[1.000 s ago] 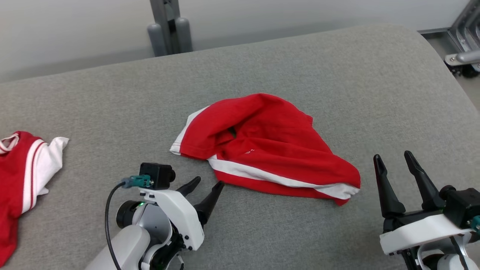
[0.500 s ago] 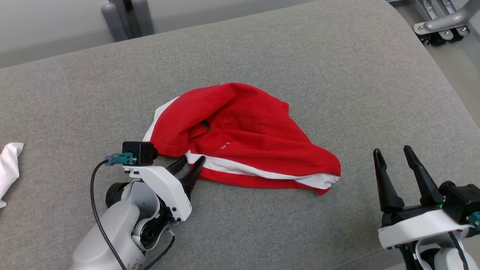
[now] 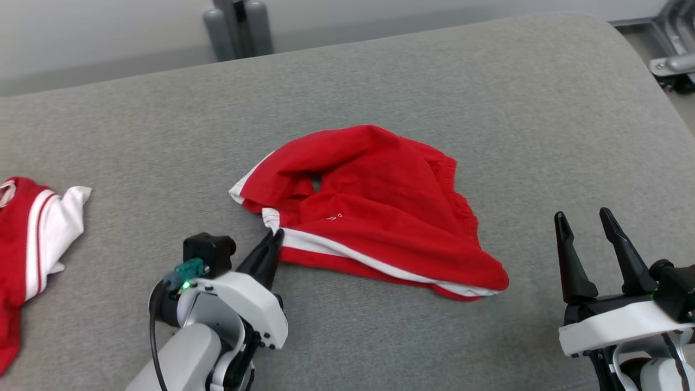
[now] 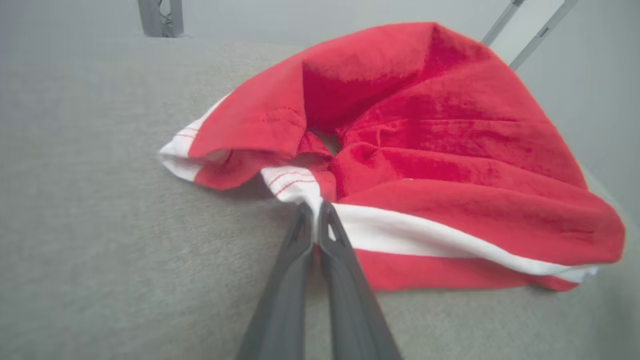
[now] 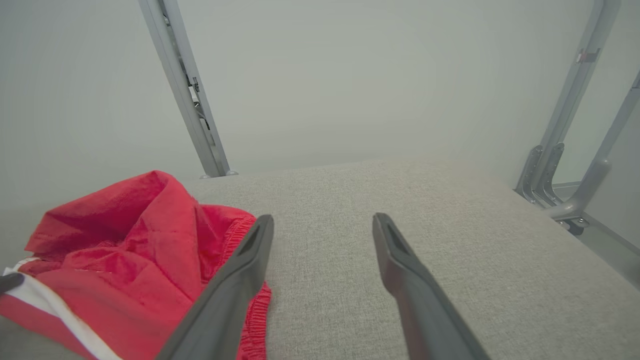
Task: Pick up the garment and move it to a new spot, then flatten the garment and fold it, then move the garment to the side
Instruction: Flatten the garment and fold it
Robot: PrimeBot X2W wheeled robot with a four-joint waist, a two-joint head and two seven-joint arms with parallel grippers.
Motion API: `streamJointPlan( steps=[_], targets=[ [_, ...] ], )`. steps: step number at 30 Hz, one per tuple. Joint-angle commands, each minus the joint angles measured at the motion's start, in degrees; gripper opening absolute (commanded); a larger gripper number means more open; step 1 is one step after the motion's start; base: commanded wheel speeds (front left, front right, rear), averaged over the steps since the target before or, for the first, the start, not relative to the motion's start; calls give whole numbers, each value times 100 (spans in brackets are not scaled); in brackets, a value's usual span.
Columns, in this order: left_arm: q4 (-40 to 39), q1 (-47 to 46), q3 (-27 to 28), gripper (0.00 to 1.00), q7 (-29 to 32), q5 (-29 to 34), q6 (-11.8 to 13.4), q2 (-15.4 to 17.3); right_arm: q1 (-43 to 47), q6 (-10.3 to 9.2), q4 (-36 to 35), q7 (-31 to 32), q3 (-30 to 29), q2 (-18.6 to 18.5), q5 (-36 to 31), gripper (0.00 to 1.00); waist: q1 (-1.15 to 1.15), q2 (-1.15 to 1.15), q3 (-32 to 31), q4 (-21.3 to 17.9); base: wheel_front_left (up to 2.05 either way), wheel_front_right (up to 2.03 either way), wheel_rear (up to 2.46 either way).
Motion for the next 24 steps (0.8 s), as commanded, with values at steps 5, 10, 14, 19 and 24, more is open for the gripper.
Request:
streamJointPlan(
  steps=[5,10,14,19,24],
  targets=[
    [-737,468,-127,0,-159,438,622,189,12,-2,-112,109,-84,-25,-110,100,0,0,-88,550,0,0,0],
    [-1165,772,-173,0,-131,573,1034,233,-24,-2,-153,164,-92,-25,-131,100,0,0,-110,831,0,0,0],
    [-1397,1078,-235,42,118,407,1181,213,-113,-2,-168,201,-44,-26,-140,100,0,0,-120,990,0,0,0],
    [-1557,1183,-149,100,126,403,1335,299,-117,-2,-158,187,-81,-26,-128,100,0,0,-145,998,0,0,0],
    [-1877,1210,125,100,-35,502,1506,617,-68,-2,-194,158,-227,-25,-148,100,0,0,-199,935,0,0,0]
  ],
)
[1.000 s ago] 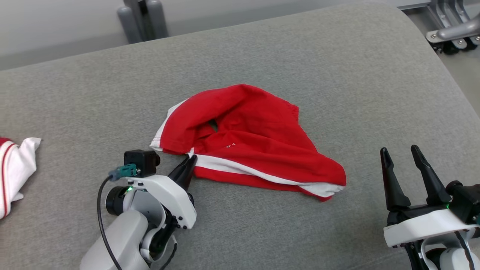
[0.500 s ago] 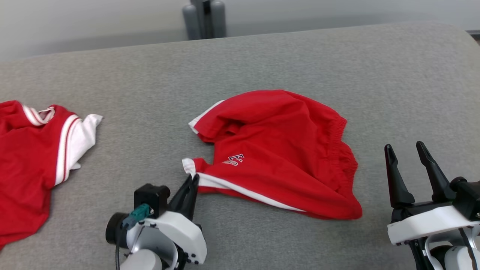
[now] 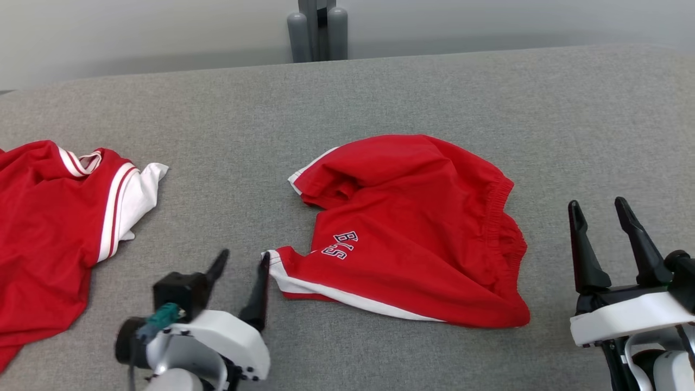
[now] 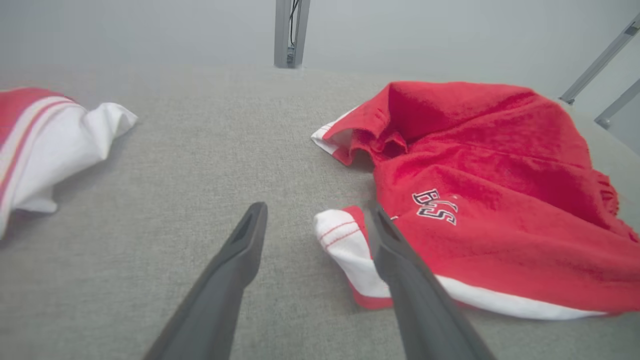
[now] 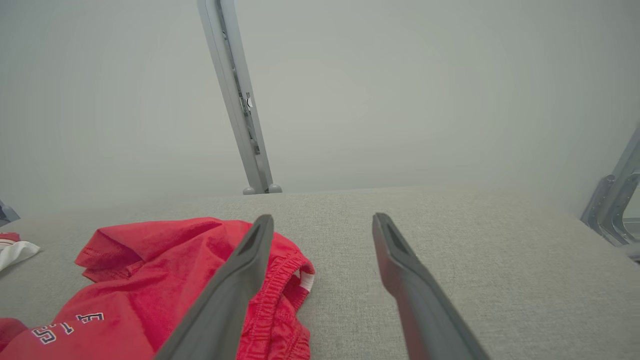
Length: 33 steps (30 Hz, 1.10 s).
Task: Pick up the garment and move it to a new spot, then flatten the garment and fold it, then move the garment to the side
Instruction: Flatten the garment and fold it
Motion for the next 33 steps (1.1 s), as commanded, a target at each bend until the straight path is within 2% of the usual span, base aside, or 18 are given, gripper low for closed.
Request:
streamJointPlan(
  steps=[1,12,16,25,33],
  targets=[
    [-69,22,78,100,-69,68,30,91,23,-2,-41,-22,-43,-26,-44,100,0,0,-20,-25,0,0,0],
    [-661,-296,799,100,-928,413,124,718,114,-2,-239,78,-271,-25,-258,100,0,0,-390,-180,0,0,0],
    [-712,-65,995,100,-1097,461,203,853,331,-2,-321,137,-273,-26,-303,100,0,0,-591,-253,0,0,0],
    [-932,910,1283,100,-1235,290,368,933,941,-2,-483,243,-93,-26,-270,100,0,0,-912,-323,0,0,0],
    [-1100,1427,1325,100,-1273,241,388,947,1090,-2,-580,306,123,-25,-320,100,0,0,-992,-248,0,0,0]
  ],
)
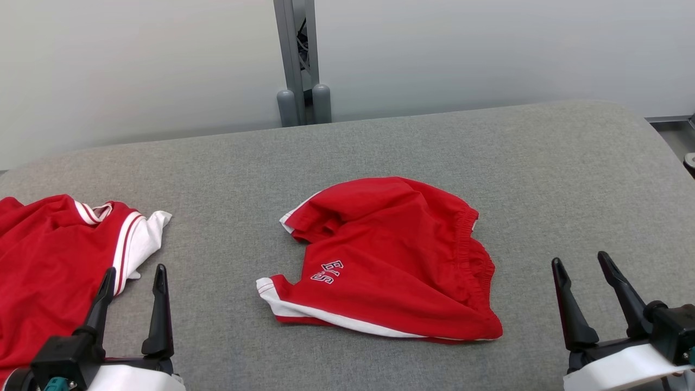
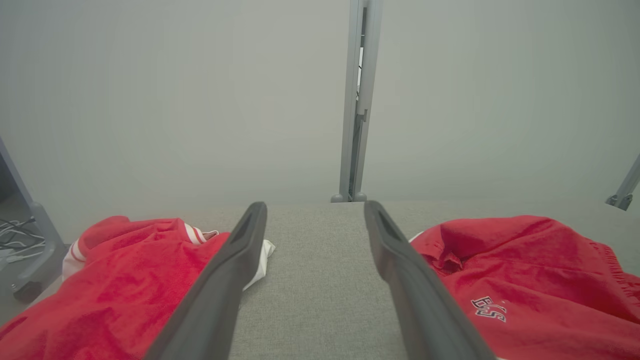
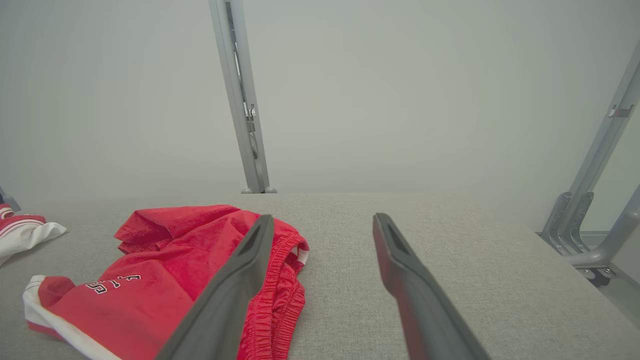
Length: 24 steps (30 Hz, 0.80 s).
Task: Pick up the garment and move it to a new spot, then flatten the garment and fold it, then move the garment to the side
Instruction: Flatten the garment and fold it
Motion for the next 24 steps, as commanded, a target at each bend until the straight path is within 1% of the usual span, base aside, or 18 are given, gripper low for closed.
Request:
streamJointPlan(
  steps=[1,14,19,24],
  targets=[
    [-32,41,38,100,-32,-21,2,26,68,-2,-47,21,22,-24,-8,100,0,0,-1,19,0,0,0],
    [-21,-77,1,100,-42,-13,-61,-13,-127,-2,-36,29,229,-24,-51,100,0,0,68,-26,0,0,0],
    [-38,-182,-5,100,-34,9,-75,-28,-244,-2,170,197,734,-72,-345,100,0,0,232,-50,0,0,0],
    [1,-308,-24,100,-35,26,-91,-70,-227,-2,509,395,1380,-409,-446,100,0,0,447,-49,0,0,0]
  ],
)
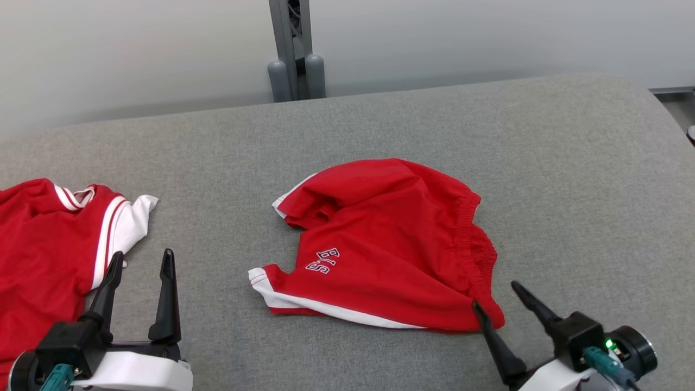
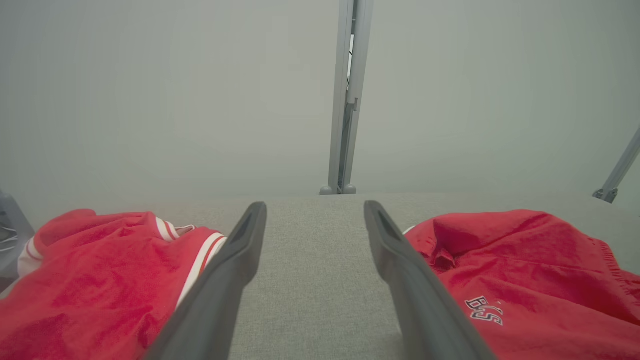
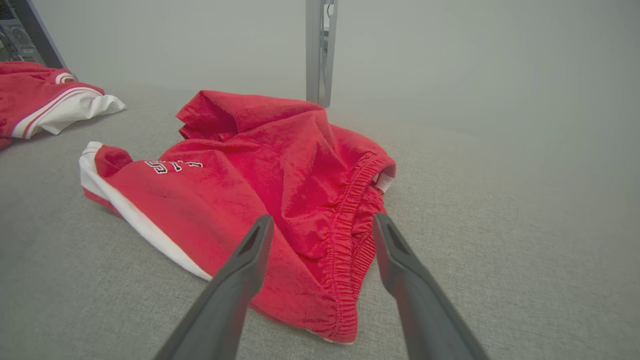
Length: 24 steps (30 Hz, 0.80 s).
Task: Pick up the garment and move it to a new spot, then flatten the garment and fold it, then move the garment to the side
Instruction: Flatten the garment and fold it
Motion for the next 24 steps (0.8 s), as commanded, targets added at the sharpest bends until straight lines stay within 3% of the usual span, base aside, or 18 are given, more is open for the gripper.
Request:
streamJointPlan(
  steps=[1,7,12,24],
  targets=[
    [30,-117,9,100,-26,18,-22,-2,16,-2,83,73,153,-175,-50,100,0,0,103,-1,0,0,0],
    [101,-231,7,100,-27,17,-73,-76,70,-2,306,417,618,-791,-238,100,0,0,276,-10,0,0,0],
    [156,-311,3,100,-37,47,-120,-122,-7,-2,402,685,659,-1056,-269,100,0,0,354,4,0,0,0],
    [291,-536,-74,100,-47,98,-265,-239,-753,-2,1279,532,921,-920,-102,100,0,0,554,80,0,0,0]
  ],
)
